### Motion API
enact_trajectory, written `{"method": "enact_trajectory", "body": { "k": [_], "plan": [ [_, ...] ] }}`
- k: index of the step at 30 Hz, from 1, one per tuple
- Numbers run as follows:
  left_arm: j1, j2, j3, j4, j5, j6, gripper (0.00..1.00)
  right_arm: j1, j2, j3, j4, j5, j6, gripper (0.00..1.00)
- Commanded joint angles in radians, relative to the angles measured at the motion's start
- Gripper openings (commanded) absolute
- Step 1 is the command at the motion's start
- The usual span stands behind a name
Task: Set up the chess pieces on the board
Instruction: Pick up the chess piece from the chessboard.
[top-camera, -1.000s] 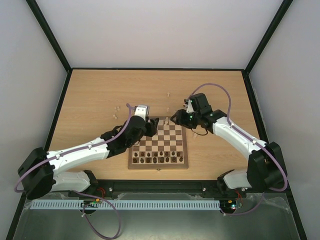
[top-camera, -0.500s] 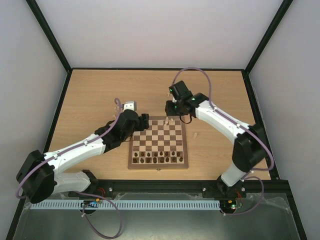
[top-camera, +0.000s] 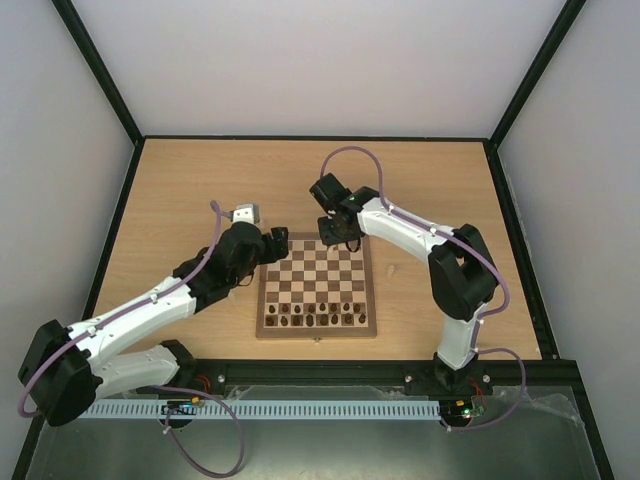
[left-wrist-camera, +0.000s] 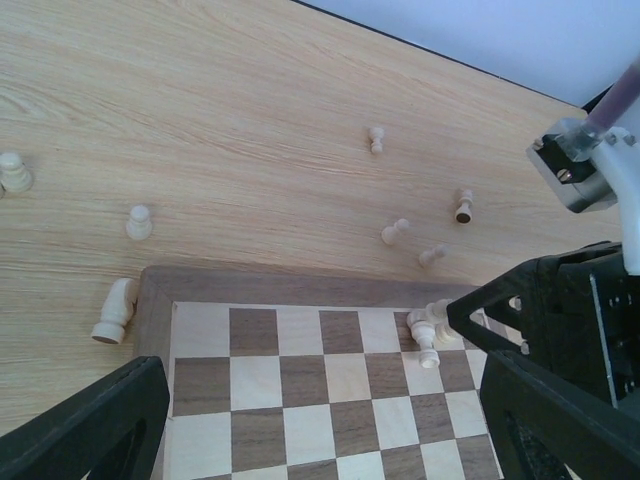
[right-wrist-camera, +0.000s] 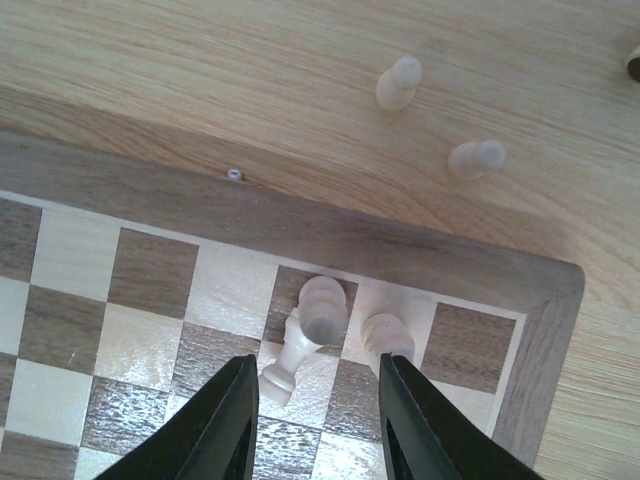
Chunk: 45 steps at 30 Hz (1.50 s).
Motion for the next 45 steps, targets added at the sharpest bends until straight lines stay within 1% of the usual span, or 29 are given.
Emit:
{"method": "enact_trajectory", "body": {
  "k": [1,9,13,26,31,38,41,45],
  "plan": [
    [0.013,-0.008,-0.016,-0.002,0.007,-0.003,0.89,0.003,0.025,0.039,-0.067,0.040,-0.014,0.33],
    [0.019,-0.002,-0.023,0.015,0.020,-0.003,0.88,0.002,0.075,0.076,-0.071,0.044,-0.019,0.33],
    [0.026,0.000,-0.023,0.018,0.024,0.000,0.89,0.001,0.097,0.090,-0.072,0.042,-0.023,0.28],
    [0.035,0.001,-0.031,0.030,0.035,0.001,0.89,0.003,0.139,0.115,-0.084,0.044,-0.024,0.26],
    [0.035,-0.004,-0.034,0.030,0.041,0.001,0.88,0.003,0.148,0.129,-0.089,0.043,-0.025,0.17],
    [0.035,-0.007,-0.044,0.046,0.073,0.001,0.88,0.003,0.165,0.139,-0.104,0.017,-0.021,0.14],
    [0.035,0.005,-0.052,0.067,0.095,-0.003,0.88,0.002,0.166,0.152,-0.106,0.016,-0.017,0.11],
    [0.026,0.028,-0.061,0.102,0.127,-0.006,0.88,0.002,0.174,0.176,-0.114,-0.005,-0.005,0.10]
  ]
}}
